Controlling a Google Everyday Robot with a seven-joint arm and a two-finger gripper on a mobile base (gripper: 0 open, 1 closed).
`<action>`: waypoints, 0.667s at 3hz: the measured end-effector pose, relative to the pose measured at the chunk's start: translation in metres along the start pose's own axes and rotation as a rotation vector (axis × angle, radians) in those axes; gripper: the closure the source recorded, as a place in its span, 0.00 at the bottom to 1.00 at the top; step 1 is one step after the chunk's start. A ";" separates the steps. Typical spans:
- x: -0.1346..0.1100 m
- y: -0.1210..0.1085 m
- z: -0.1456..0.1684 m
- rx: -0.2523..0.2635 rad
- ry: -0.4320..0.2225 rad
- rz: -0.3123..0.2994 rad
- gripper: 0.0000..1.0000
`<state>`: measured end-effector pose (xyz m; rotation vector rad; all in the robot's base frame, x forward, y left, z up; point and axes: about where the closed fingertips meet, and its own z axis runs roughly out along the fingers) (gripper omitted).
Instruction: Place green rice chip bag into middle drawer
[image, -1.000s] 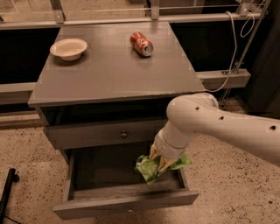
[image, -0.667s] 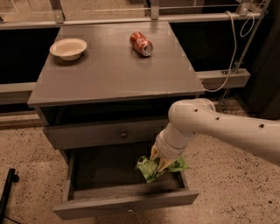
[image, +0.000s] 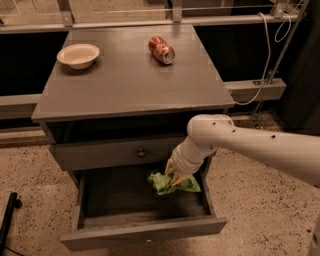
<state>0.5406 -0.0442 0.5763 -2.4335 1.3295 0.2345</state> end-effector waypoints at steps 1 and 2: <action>0.001 0.002 0.012 0.024 0.002 0.031 0.27; 0.001 0.001 0.013 0.027 0.002 0.032 0.05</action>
Offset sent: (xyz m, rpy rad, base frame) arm -0.0005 0.0027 -0.0106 0.0112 -0.0071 -0.0332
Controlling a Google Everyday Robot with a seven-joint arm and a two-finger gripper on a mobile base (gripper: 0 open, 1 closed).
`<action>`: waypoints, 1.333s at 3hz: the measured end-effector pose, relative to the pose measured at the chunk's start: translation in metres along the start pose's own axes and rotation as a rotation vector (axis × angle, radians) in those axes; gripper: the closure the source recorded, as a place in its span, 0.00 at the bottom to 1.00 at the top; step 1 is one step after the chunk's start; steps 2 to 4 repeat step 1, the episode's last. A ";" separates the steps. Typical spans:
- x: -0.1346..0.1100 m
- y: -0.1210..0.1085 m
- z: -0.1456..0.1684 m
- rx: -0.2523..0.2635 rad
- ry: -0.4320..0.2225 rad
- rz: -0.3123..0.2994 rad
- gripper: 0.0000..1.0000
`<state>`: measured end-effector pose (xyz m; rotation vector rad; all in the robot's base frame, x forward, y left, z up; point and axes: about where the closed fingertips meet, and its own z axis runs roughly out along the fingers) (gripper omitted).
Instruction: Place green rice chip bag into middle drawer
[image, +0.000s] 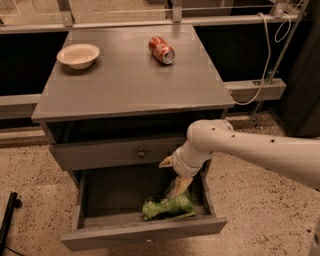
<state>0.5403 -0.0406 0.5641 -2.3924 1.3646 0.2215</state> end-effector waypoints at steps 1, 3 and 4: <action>0.000 0.000 0.000 0.000 0.000 0.000 0.00; 0.000 0.000 0.000 0.000 0.000 0.000 0.00; 0.000 0.000 0.000 0.000 0.000 0.000 0.00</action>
Offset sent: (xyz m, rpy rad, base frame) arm 0.0000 0.0000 0.0000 0.0000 0.0000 0.0000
